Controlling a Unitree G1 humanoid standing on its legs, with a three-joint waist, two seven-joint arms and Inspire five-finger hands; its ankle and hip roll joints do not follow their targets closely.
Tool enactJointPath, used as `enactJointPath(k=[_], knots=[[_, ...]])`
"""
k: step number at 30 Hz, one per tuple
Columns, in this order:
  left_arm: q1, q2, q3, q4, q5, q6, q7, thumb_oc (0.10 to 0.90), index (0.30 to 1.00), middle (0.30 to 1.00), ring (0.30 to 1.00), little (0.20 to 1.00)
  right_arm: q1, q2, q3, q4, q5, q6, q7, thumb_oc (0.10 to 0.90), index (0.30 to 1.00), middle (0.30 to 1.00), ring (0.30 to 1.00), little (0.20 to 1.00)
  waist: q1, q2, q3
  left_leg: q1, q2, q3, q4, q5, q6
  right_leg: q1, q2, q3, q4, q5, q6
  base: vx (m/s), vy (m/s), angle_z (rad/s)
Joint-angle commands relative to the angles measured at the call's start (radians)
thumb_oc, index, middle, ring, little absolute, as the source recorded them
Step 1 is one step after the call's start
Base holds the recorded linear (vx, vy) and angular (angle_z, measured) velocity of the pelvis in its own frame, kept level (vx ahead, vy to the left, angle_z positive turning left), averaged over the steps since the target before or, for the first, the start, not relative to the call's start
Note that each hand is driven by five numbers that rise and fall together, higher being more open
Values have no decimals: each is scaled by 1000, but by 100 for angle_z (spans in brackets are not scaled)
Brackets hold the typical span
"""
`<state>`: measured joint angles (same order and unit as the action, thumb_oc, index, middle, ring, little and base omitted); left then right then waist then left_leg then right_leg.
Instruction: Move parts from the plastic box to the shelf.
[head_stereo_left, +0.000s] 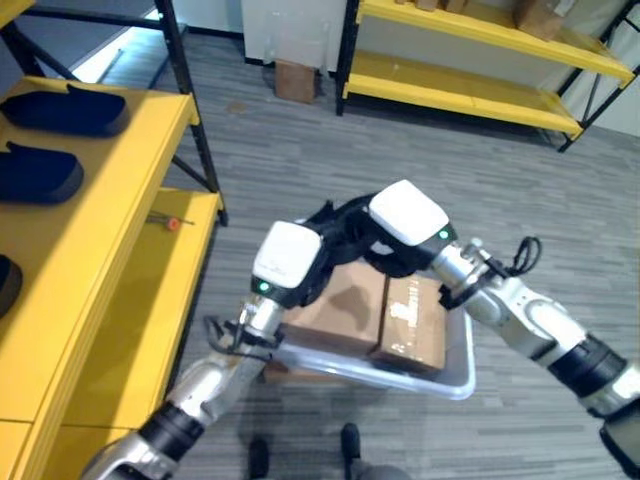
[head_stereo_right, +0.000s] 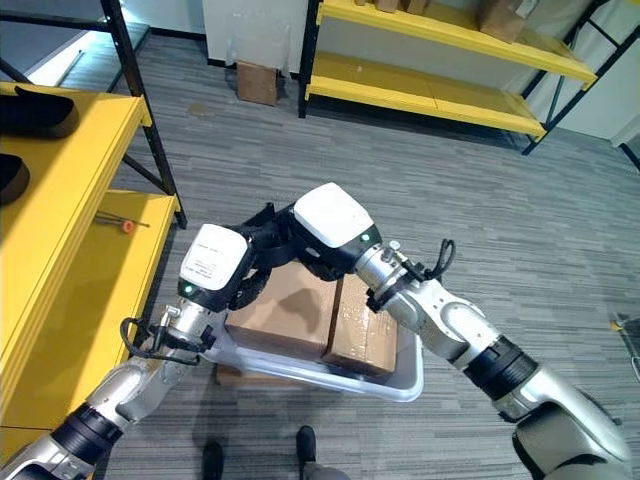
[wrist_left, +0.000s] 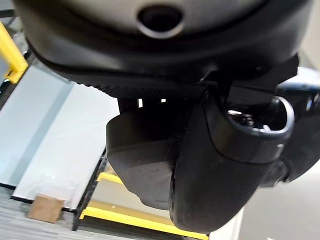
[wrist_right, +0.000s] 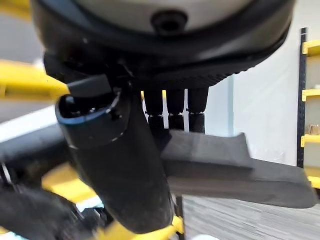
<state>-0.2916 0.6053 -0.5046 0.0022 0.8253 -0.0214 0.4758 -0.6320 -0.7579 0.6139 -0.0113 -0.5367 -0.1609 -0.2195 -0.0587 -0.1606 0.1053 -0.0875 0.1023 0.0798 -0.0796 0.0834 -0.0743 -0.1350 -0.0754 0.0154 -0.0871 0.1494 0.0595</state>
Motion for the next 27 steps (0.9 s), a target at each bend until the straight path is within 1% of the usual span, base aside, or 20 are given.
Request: enactJointPath(k=[1,6,9,11,12,13,14,16,19,20,21,22,23,24,26,27], knots=[[-95,-34,-47,13,-3,-40,14,400,300,300,300,300,-116,50,-187,-131,109,-29,-137,900,1000,1000,1000,1000,-15,32,-68,27,20,23,-8,-62,29,80,-38,54,20,-165,57,0,0,0],[-66,-12,-12,16,7,-37,-5,400,300,300,300,300,4,25,-281,-163,127,-22,-131,900,1000,1000,1000,1000,-30,50,-74,32,21,32,-8,-63,28,78,-37,64,20,-162,59,0,0,-1],[-39,5,28,13,13,-31,-11,400,300,300,300,300,132,17,-371,-198,155,-27,-124,900,1000,1000,1000,1000,-42,65,-78,37,21,38,-8,-64,27,80,-37,70,21,-163,60,1,-5,-9],[-11,22,81,9,13,-26,-10,400,300,300,300,300,265,16,-464,-230,175,-39,-122,900,1000,1000,1000,1000,-57,78,-79,41,22,46,-8,-65,26,80,-36,75,22,-164,60,9,-15,-15],[-8,22,79,6,13,-26,-12,400,300,300,300,300,274,16,-470,-236,175,-37,-119,900,1000,1000,1000,1000,-55,78,-83,45,22,45,-8,-74,25,84,-37,75,20,-171,61,-11,-32,-7],[30,35,137,-18,9,-24,-2,400,300,300,300,300,377,23,-540,-258,191,-53,-120,900,1000,1000,1000,1000,-67,89,-80,44,23,50,-8,-65,25,80,-36,79,24,-165,61,26,-17,-4],[33,36,135,-21,9,-24,-4,400,300,300,300,300,385,23,-544,-263,191,-52,-118,900,1000,1000,1000,1000,-66,89,-84,47,22,48,-8,-74,25,85,-36,78,22,-172,62,-4,-26,-8],[75,47,188,-43,10,-22,-3,400,300,300,300,300,484,25,-610,-299,179,-59,-113,900,1000,1000,1000,1000,-78,100,-87,52,23,53,-8,-75,23,86,-35,82,24,-175,62,17,-18,-13],[131,59,259,-67,11,-18,7,400,300,300,300,300,618,58,-691,-320,187,-73,-107,900,1000,1000,1000,1000,-96,119,-88,57,25,58,-8,-74,20,88,-35,86,29,-180,62,-5,-34,-8],[174,65,317,-77,8,-13,17,400,300,300,300,300,711,93,-740,-326,193,-79,-106,900,1000,1000,1000,1000,-110,136,-86,61,26,62,-8,-71,18,89,-33,91,35,-185,61,-16,-46,-7],[207,70,357,-92,3,-18,23,400,300,300,300,300,763,113,-769,-332,199,-82,-96,900,1000,1000,1000,1000,-120,149,-85,62,27,66,-8,-68,16,88,-31,92,42,-189,59,-19,-41,-8],[214,71,360,-98,2,-19,21,400,300,300,300,300,767,114,-770,-336,199,-81,-95,900,1000,1000,1000,1000,-121,149,-87,63,27,66,-8,-68,15,88,-31,92,44,-190,59,-15,-44,-10],[257,65,397,-107,-7,-24,26,400,300,300,300,300,809,150,-790,-322,218,-88,-92,900,1000,1000,1000,1000,-130,163,-84,65,29,70,-8,-65,14,85,-28,95,53,-195,56,-10,-27,-12],[263,65,400,-111,-8,-24,24,400,300,300,300,300,812,150,-790,-324,219,-88,-90,900,1000,1000,1000,1000,-131,163,-85,66,30,70,-8,-65,13,85,-28,95,55,-196,56,-23,-47,-12],[330,63,459,-148,-24,-34,26,400,300,300,300,300,852,196,-781,-305,262,-89,-73,900,1000,1000,1000,1000,-140,183,-82,68,36,71,-8,-59,8,81,-17,98,75,-210,46,-33,-70,-4],[344,58,474,-152,-28,-33,32,400,300,300,300,300,859,210,-779,-303,274,-93,-71,900,1000,1000,1000,1000,-138,189,-81,69,39,70,-8,-55,7,81,-13,95,82,-214,42,-43,-95,-4]])
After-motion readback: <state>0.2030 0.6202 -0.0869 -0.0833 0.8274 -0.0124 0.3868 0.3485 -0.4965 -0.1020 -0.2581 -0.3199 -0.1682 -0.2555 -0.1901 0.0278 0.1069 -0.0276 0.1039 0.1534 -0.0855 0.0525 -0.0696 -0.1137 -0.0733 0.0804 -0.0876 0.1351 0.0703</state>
